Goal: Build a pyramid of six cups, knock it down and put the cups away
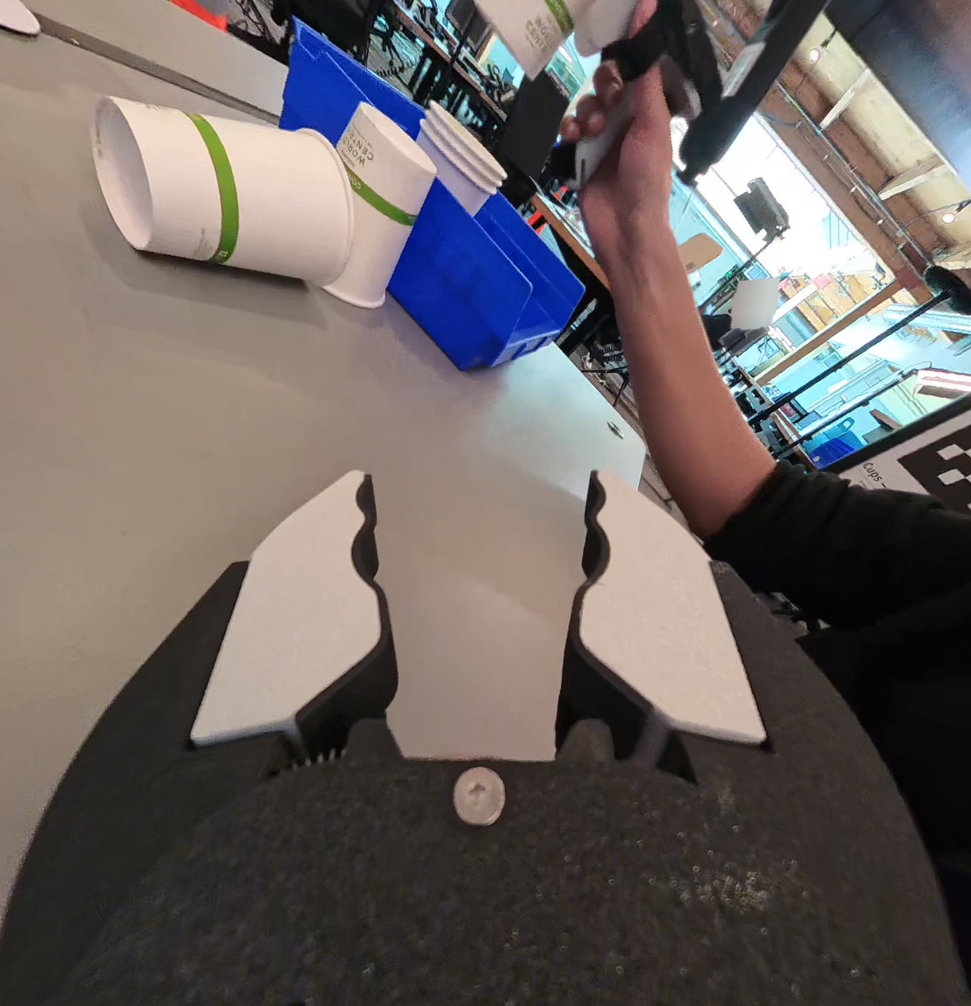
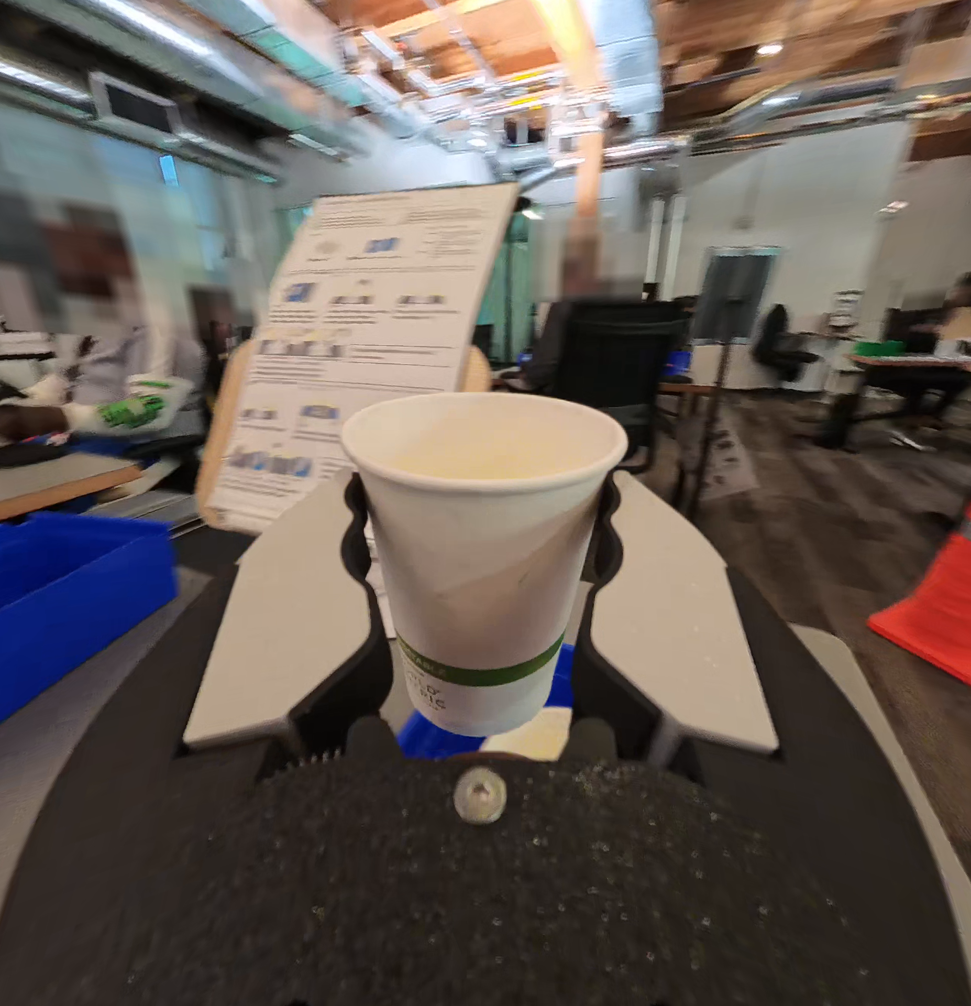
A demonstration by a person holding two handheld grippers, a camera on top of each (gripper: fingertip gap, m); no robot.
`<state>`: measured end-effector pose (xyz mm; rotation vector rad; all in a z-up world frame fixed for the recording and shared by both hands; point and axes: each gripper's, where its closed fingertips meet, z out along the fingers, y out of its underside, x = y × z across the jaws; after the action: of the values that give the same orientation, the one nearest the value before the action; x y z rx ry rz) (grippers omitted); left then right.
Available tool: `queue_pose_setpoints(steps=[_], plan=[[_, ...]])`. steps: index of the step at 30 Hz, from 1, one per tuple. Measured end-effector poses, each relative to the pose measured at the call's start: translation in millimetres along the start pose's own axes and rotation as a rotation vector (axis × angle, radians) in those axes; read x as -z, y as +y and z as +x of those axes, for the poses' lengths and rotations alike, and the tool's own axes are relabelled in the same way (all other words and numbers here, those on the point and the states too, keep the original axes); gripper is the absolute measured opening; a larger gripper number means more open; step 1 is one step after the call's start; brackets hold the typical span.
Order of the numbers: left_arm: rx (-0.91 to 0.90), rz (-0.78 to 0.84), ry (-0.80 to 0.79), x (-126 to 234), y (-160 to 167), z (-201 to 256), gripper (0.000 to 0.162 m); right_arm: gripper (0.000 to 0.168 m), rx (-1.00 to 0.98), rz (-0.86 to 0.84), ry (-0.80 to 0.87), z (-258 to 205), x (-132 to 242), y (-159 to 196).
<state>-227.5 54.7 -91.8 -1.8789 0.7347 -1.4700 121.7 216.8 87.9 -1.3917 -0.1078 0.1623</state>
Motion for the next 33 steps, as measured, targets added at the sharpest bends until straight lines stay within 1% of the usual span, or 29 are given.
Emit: queue_pose_setpoints(steps=[2, 4, 6, 9, 11, 14, 17, 19, 20, 23, 26, 28, 29, 31, 33], plan=[[0.0, -0.005, 0.013, 0, -3, -2, 0.073, 0.081, -0.045, -0.012, 0.079, 26, 0, 18], [-0.026, -0.016, -0.007, 2, -3, -6, 0.072, 0.082, -0.076, -0.035, 0.137, 42, 1, 37], [-0.058, -0.008, -0.034, 5, -4, -9, 0.07, 0.082, -0.094, -0.058, 0.174, 51, 5, 52], [-0.064, -0.021, -0.017, 6, -2, -5, 0.07, 0.082, -0.104, -0.109, 0.209, 56, 9, 73], [-0.086, -0.03, -0.024, 5, -1, -4, 0.07, 0.082, -0.102, -0.18, 0.201, 53, 10, 89], [-0.144, -0.066, -0.049, 3, 5, -4, 0.071, 0.083, -0.088, -0.334, 0.162, 47, 13, 116], [-0.178, -0.075, -0.062, 0, 7, -1, 0.079, 0.084, -0.069, -0.422, 0.162, 48, 24, 125], [-0.199, -0.089, -0.053, -1, 10, 3, 0.079, 0.084, -0.107, -0.489, 0.13, 46, 32, 133], [-0.208, -0.095, -0.051, -2, 11, 4, 0.079, 0.085, -0.118, -0.52, 0.115, 44, 36, 138], [-0.231, -0.117, -0.049, -5, 16, 7, 0.079, 0.096, -0.118, -0.615, 0.088, 44, 46, 153], [-0.261, -0.132, -0.045, -6, 19, 11, 0.08, 0.099, -0.13, -0.608, 0.07, 42, 57, 150], [-0.284, -0.136, -0.042, -6, 20, 14, 0.084, 0.103, -0.097, -0.538, 0.067, 35, 69, 138], [-0.3, -0.128, -0.039, -6, 19, 17, 0.086, 0.098, -0.08, -0.481, 0.068, 27, 78, 131], [-0.34, -0.116, -0.038, -6, 18, 21, 0.088, 0.096, -0.046, -0.36, 0.009, -9, 97, 121], [-0.385, -0.11, -0.05, -6, 18, 22, 0.09, 0.093, -0.026, -0.277, -0.071, -57, 119, 118]])
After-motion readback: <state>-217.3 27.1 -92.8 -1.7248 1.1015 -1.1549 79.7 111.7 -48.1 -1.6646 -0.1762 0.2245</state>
